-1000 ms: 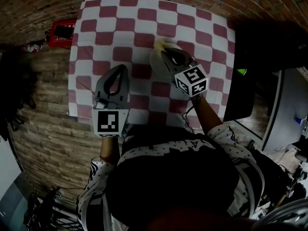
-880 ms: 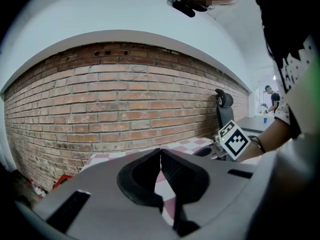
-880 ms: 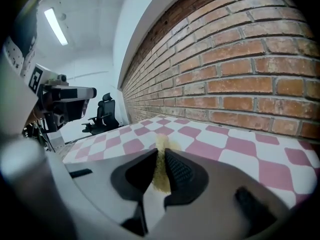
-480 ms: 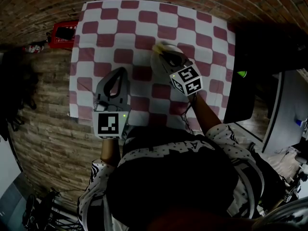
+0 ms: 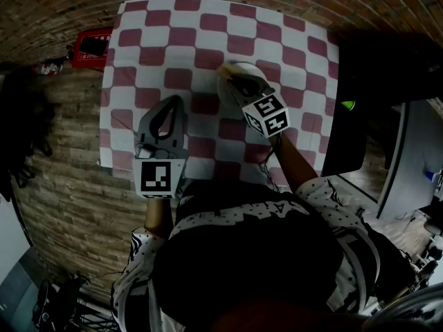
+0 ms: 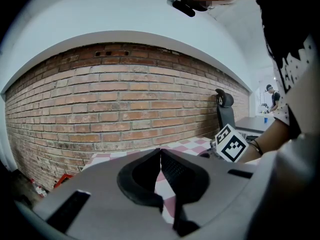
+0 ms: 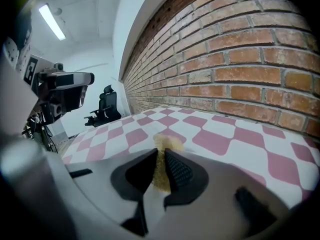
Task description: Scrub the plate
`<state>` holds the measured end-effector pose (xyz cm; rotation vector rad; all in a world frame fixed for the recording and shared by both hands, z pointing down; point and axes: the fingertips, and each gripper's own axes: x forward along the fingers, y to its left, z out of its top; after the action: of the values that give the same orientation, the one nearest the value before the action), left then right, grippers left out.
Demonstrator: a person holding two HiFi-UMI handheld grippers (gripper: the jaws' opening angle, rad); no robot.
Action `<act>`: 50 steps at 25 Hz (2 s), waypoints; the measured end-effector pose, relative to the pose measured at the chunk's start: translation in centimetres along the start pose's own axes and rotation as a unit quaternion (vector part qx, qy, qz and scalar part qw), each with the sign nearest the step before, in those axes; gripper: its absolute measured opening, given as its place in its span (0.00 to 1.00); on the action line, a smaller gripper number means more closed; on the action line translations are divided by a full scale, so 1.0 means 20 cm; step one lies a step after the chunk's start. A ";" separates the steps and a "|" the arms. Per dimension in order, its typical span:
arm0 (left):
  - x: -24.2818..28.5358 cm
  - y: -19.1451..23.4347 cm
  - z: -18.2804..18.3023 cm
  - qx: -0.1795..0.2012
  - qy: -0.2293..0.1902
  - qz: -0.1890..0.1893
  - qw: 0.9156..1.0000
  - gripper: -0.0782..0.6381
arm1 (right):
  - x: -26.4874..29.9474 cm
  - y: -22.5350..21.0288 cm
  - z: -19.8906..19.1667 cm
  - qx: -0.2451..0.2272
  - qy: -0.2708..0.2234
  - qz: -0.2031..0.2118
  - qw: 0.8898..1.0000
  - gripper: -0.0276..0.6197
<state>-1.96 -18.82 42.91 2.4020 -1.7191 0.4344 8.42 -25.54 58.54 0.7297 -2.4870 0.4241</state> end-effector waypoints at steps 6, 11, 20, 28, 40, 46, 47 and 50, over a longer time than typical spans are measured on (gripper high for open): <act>-0.01 0.00 0.00 -0.002 0.000 -0.002 1.000 0.13 | -0.01 0.02 -0.01 0.000 0.005 0.001 1.000 0.12; -0.01 0.00 0.01 0.000 -0.002 -0.004 1.000 0.13 | -0.01 0.06 -0.03 0.001 0.011 0.011 1.000 0.12; -0.03 -0.01 0.02 -0.001 -0.004 -0.008 1.000 0.13 | -0.03 0.13 -0.04 0.001 0.016 0.021 1.000 0.12; -0.05 -0.02 0.02 0.001 -0.005 -0.010 1.000 0.13 | -0.04 0.18 -0.06 -0.004 0.020 0.026 0.999 0.12; -0.08 -0.06 0.03 0.004 -0.012 -0.015 1.000 0.13 | -0.08 0.27 -0.09 -0.021 0.033 0.044 0.998 0.12; -0.10 -0.08 0.05 0.004 -0.016 -0.017 1.000 0.13 | -0.10 0.30 -0.14 -0.021 0.044 0.050 0.998 0.12; -0.10 -0.08 0.05 0.004 -0.017 -0.018 1.000 0.13 | -0.10 0.30 -0.14 -0.021 0.044 0.052 0.997 0.12; -0.10 -0.09 0.07 0.005 -0.020 -0.018 1.000 0.13 | -0.11 0.32 -0.13 -0.023 0.043 0.055 0.997 0.12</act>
<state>-0.64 -16.86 41.06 2.4606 -1.6901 0.3949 7.42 -18.42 58.52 0.5474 -2.4555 0.4278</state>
